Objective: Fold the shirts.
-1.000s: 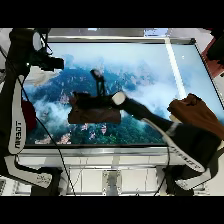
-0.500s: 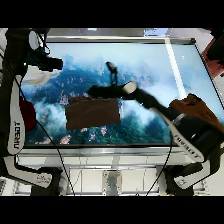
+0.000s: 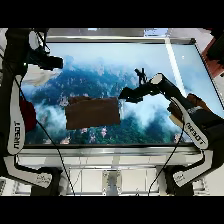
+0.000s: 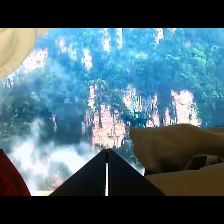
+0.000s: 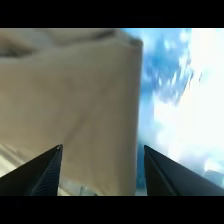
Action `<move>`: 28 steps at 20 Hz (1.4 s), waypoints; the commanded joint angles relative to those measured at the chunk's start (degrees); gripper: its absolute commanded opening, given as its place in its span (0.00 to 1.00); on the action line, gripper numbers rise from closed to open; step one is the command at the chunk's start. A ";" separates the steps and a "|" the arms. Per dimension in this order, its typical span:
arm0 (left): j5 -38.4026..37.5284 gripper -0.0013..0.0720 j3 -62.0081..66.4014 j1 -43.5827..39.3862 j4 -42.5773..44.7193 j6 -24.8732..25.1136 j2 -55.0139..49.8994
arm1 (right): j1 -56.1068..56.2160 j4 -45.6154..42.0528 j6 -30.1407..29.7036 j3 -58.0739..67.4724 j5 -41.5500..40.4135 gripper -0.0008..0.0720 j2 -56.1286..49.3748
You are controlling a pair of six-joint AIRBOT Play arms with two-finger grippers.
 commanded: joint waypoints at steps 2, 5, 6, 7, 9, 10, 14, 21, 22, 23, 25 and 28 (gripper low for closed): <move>-0.44 0.03 0.07 0.07 -0.22 0.07 0.02 | 1.86 4.63 -3.26 -0.33 2.67 0.81 -5.44; -0.81 0.03 0.07 0.07 -0.26 0.09 0.02 | 4.04 5.97 -4.44 -0.33 2.38 0.81 -7.52; -0.81 0.03 0.07 0.07 -0.37 0.07 0.02 | 4.83 6.62 -4.76 -0.33 2.08 0.81 -7.91; -0.85 0.03 0.07 0.07 -0.46 0.07 0.02 | 5.62 7.41 -4.85 -0.31 1.77 0.81 -8.24; -1.07 0.03 0.07 0.07 -1.07 0.07 0.02 | 7.15 8.61 -5.05 -0.22 1.25 0.81 -8.87; -1.16 0.03 0.07 0.07 -1.27 0.07 0.02 | 7.82 8.96 -5.20 -0.22 0.81 0.80 -9.18; -1.66 0.03 0.07 0.07 -2.16 0.13 0.02 | 9.29 8.98 -4.96 -0.22 -0.85 0.80 -10.10; -1.29 0.03 0.07 0.07 -2.32 0.85 0.02 | 4.37 8.22 -4.28 3.56 5.38 0.80 -9.55; -1.29 0.03 0.07 0.07 -2.32 0.83 0.02 | 3.04 8.24 -4.04 3.91 5.68 0.80 -9.40; -1.29 0.03 0.07 0.07 -2.32 0.83 0.02 | 1.97 8.28 -3.63 3.96 5.44 0.80 -9.31; -1.27 0.03 0.07 0.07 -2.32 0.87 0.02 | 1.18 7.65 -1.36 3.96 4.20 0.80 -9.31; -1.22 0.03 0.07 0.07 -2.32 0.87 0.02 | 3.23 7.10 -1.09 3.93 1.81 0.80 -9.81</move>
